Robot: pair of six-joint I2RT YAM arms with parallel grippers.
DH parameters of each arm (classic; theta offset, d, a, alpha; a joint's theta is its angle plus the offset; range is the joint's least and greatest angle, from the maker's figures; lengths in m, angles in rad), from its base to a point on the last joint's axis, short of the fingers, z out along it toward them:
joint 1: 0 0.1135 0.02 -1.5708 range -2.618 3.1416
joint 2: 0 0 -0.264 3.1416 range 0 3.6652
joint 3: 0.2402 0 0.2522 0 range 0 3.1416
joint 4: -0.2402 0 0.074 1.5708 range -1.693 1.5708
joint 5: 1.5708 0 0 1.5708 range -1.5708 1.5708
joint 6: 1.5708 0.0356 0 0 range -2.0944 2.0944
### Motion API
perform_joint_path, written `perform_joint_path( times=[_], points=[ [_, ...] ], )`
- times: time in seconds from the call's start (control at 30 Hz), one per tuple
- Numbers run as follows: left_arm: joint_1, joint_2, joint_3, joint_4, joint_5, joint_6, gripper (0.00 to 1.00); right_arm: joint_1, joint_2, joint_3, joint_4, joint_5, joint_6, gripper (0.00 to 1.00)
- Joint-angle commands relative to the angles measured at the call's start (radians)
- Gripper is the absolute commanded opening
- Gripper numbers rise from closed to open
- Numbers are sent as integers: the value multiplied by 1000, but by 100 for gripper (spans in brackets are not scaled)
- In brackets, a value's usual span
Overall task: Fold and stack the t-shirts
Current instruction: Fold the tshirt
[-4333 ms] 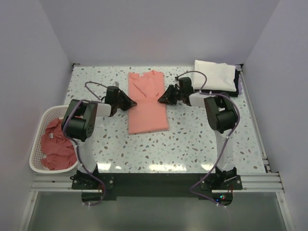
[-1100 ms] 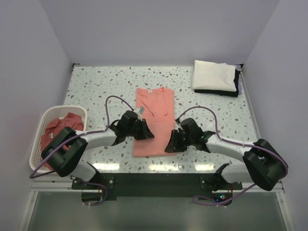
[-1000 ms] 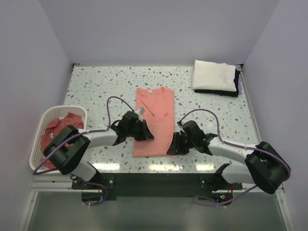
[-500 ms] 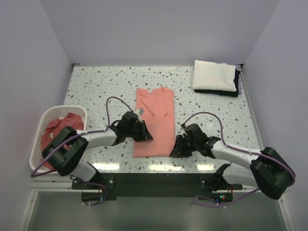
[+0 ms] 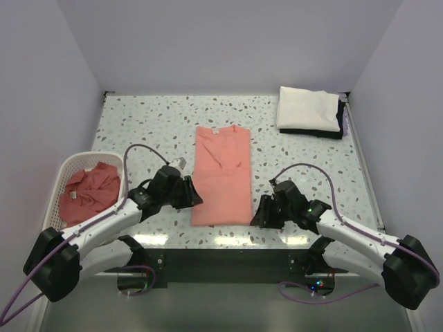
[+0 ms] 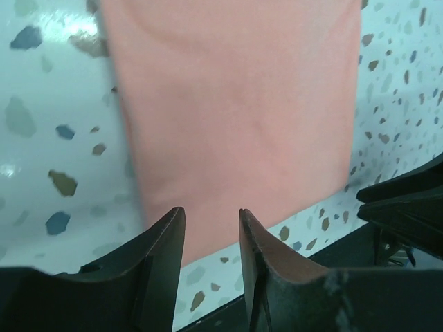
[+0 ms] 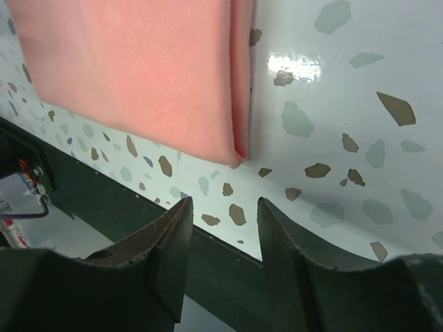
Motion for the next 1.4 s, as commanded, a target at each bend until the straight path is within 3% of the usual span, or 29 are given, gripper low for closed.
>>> perform_joint_path(
  times=[0.0,0.23,0.97,1.37],
  points=[
    [4,-94,-61,-152,-39,-26,42,-3,29,1,12,7,11,46],
    [4,-165,-153,-140,1,-65,43,-6,111,7,93,6,8,46],
    [-4,-102,-273,19,96,-112,41,-20,190,-48,240,1,43,44],
    [-25,-93,-320,95,107,-155,31,-22,199,-76,291,-16,78,30]
  ],
)
